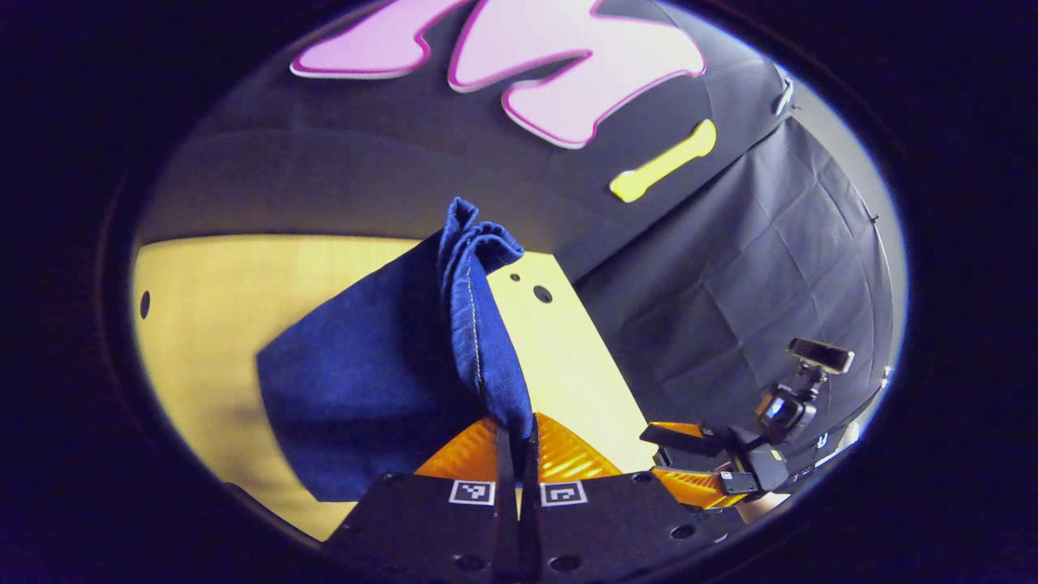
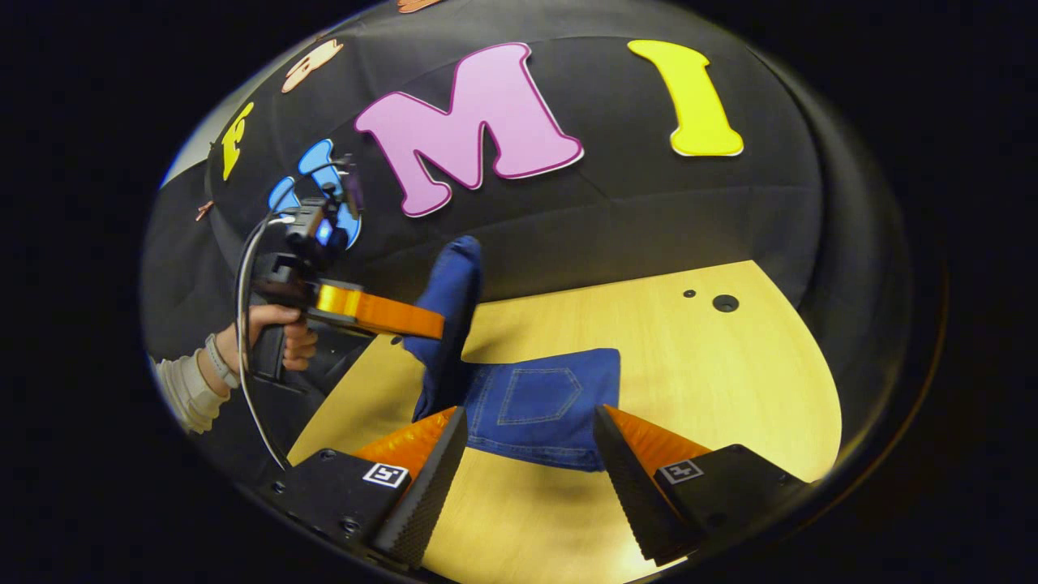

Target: Grasp the waist and the cuffs of the jeans and fold them to make the two legs overlap; first hold the waist and fold one-third of the jeans toward the cuffs, then hold the cuffs and fold the remaining one-third in the same direction to finish folding.

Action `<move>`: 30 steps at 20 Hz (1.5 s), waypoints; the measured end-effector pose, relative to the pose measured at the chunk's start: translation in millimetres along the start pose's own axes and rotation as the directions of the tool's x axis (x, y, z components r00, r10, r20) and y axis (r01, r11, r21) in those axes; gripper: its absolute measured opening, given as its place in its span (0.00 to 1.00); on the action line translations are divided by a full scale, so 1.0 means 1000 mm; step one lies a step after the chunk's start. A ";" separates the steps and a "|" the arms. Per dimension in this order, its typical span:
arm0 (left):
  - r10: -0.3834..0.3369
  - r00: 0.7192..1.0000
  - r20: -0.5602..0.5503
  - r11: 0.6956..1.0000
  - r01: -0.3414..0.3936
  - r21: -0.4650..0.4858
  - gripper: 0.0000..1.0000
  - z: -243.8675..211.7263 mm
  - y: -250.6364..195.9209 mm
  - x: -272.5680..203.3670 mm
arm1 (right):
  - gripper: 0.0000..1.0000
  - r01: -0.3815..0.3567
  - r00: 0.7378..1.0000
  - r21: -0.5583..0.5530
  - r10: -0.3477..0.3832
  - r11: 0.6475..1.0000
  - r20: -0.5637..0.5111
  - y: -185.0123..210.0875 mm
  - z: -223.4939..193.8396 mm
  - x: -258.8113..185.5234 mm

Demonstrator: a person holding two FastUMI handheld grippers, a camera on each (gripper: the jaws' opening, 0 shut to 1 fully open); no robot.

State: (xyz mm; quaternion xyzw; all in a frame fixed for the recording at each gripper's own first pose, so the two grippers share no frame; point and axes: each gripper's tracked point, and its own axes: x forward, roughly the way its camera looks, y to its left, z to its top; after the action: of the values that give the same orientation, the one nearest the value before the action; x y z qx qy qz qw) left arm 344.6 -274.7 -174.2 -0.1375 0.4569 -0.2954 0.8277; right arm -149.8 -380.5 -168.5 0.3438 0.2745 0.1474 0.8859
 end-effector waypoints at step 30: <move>0.160 0.609 0.777 0.896 -0.421 0.145 0.95 -0.168 -0.169 -0.308 | 0.95 0.189 0.869 -0.320 -0.006 0.928 0.495 0.120 0.092 -0.274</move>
State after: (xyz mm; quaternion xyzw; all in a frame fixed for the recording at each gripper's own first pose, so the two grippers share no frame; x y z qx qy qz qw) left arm 16.9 -211.8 26.1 -0.0362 0.0397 -0.1406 0.9886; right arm -325.4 -465.9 75.8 0.1878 0.0290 0.0581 0.9801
